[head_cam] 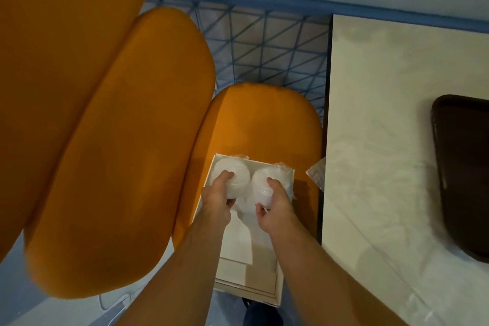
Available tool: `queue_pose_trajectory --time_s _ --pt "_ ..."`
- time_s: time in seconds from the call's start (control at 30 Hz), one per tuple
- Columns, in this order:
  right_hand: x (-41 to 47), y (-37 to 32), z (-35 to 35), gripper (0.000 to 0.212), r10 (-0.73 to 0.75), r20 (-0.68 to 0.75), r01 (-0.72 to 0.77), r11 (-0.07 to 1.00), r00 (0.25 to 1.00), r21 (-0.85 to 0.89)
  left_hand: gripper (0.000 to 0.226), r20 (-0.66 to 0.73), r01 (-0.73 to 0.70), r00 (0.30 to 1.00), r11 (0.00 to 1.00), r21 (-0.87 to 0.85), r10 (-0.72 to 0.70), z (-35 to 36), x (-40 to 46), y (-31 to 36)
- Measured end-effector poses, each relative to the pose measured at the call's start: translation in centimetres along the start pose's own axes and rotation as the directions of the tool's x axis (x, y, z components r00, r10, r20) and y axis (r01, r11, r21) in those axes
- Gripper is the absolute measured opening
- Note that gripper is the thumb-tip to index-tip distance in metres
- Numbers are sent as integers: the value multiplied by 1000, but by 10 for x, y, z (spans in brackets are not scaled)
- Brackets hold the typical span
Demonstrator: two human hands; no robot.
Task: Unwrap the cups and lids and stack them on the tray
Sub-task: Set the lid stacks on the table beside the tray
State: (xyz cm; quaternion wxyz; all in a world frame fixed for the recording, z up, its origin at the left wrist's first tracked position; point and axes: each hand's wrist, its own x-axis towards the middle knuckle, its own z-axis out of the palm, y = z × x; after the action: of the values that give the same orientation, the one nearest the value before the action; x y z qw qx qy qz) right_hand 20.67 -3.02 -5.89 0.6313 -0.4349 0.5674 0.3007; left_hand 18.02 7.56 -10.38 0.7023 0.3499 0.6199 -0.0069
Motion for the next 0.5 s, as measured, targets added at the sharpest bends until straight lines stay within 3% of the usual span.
queue_pose_trajectory --time_s 0.13,0.23,0.37,0.5 --pt "-22 0 -14 72 -12 107 2 996 994 89 58 53 -75 996 997 -37 76 -10 -22 4" --pt "-47 1 -32 70 -143 186 130 988 972 78 65 159 -176 971 984 -30 179 -19 -55 9" --pt "-87 -3 -71 74 -246 353 260 966 903 10 59 295 -326 899 944 -46 324 -29 -113 11" --pt "-128 -22 -129 58 -260 496 283 959 828 29 60 432 -397 818 916 -51 379 -24 -176 0"
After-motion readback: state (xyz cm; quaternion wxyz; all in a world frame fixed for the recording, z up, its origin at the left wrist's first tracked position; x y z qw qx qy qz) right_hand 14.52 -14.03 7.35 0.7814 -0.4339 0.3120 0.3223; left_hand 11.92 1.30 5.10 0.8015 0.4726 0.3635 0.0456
